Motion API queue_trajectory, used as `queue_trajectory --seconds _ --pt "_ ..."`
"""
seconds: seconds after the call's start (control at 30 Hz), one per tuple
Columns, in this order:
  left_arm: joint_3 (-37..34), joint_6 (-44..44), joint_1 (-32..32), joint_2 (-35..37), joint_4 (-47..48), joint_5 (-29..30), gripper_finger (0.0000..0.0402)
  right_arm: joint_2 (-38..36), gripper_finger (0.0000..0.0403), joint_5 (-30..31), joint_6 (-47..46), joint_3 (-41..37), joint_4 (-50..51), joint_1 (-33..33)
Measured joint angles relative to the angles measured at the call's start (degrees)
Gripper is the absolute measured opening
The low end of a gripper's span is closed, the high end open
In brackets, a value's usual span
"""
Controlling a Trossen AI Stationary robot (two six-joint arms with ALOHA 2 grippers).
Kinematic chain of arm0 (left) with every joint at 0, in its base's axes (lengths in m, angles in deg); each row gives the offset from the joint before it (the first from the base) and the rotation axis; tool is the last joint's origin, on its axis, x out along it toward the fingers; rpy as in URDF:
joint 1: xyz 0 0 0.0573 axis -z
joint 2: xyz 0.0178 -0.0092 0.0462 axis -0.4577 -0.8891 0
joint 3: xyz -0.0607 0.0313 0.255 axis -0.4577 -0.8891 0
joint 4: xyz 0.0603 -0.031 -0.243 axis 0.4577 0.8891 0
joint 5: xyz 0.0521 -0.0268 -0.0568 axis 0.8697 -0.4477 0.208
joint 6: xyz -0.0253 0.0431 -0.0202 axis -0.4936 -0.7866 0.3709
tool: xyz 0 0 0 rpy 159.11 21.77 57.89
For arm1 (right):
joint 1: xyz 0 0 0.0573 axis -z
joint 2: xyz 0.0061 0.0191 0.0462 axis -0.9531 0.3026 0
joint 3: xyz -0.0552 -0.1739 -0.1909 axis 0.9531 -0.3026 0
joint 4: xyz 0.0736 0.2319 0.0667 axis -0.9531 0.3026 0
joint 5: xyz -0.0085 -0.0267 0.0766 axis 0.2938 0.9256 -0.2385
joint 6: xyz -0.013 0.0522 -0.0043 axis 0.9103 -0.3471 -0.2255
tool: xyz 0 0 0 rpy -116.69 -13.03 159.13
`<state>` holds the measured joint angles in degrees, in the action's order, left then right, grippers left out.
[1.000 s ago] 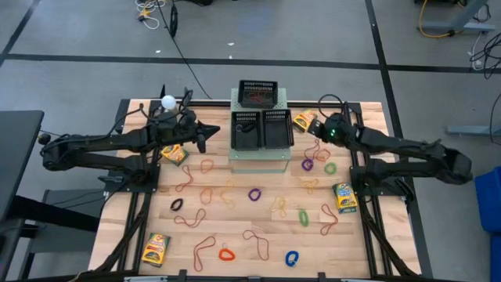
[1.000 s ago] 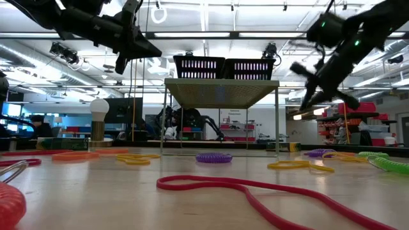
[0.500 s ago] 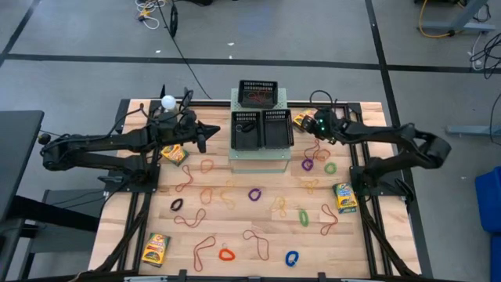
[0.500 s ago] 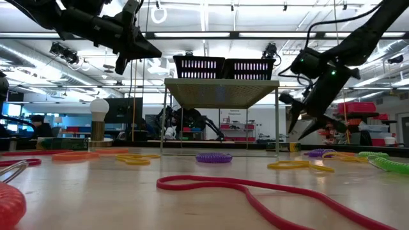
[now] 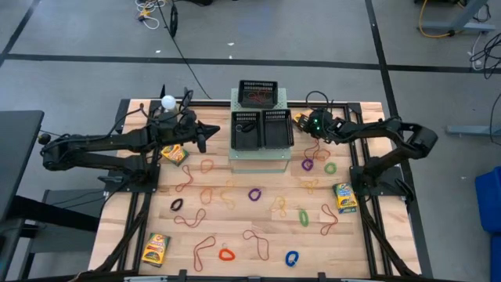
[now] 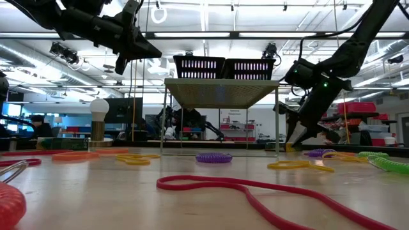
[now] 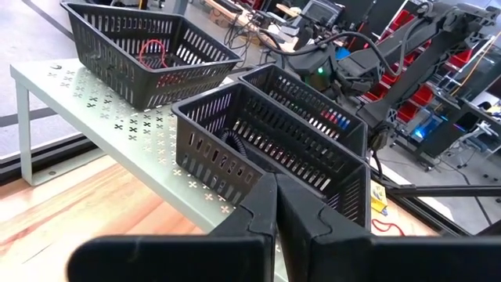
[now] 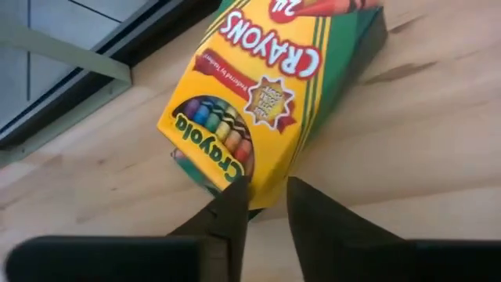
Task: Pick & Place Office Desk Supplies
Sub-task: Put the yellow crayon box into the bottom right black bin
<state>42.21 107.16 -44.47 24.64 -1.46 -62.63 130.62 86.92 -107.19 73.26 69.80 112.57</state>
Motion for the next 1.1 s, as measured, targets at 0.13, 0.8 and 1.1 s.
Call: queue_trajectory --seconds 0.13,0.8,1.1 --pt "0.00 0.00 0.00 0.00 0.00 0.00 0.0008 -2.04 0.0044 -0.72 1.47 0.10 4.08 0.97" --pt "0.02 -0.12 0.00 -0.02 0.84 0.00 0.0008 -3.21 0.0123 -2.70 6.70 -0.03 2.92 4.76" --pt "0.02 -0.20 0.00 -0.02 0.79 0.00 0.0008 0.87 0.0061 -3.43 6.74 0.21 0.37 4.81"
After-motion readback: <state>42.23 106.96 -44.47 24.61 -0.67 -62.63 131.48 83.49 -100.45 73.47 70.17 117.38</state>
